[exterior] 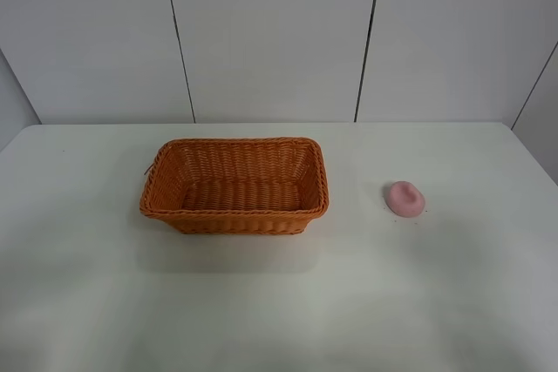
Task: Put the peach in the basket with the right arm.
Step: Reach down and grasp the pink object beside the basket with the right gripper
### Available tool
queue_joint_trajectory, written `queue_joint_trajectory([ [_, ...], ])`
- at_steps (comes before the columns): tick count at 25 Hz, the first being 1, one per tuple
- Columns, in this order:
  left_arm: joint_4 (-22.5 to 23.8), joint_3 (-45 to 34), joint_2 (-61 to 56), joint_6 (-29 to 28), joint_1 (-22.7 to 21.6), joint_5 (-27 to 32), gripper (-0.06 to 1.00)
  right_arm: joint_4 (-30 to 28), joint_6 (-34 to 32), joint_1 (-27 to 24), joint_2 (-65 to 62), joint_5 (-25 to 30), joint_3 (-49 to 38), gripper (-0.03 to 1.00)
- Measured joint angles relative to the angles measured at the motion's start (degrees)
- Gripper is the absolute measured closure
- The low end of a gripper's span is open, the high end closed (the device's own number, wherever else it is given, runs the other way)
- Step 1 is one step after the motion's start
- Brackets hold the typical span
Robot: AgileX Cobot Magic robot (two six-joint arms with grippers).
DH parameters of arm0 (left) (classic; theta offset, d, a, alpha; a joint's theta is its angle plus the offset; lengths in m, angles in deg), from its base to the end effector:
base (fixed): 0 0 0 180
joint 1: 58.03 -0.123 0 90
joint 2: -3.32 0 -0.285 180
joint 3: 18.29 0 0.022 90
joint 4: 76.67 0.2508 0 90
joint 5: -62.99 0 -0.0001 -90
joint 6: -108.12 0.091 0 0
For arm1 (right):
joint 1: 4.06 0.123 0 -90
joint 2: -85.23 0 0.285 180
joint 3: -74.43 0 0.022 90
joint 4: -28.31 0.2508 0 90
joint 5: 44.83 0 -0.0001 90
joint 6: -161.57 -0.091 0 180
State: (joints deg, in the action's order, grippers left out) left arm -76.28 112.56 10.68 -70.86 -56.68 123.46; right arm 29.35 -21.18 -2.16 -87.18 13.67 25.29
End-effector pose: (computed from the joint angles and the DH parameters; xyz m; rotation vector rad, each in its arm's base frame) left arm -0.0046 0.0006 0.2749 0.0419 2.0412 0.0045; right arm -0.0027 0.0013 0.2778 0.0146 2.0117 0.0734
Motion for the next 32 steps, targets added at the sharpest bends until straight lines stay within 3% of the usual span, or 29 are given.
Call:
queue_joint_trajectory([
  [14, 0.00, 0.00, 0.00, 0.00, 0.00, 0.00, -0.05, -0.05, 0.00, 0.00, 4.55, -0.11, 0.90, 0.27],
  [23, 0.00, 0.00, 0.00, 0.00, 0.00, 0.00, -0.05, -0.10, 0.00, 0.00, 40.93, -4.53, 10.66, 0.27],
  [32, 0.00, 0.00, 0.00, 0.00, 0.00, 0.00, -0.05, -0.10, 0.00, 0.00, 80.94, -8.98, 28.58, 0.27],
])
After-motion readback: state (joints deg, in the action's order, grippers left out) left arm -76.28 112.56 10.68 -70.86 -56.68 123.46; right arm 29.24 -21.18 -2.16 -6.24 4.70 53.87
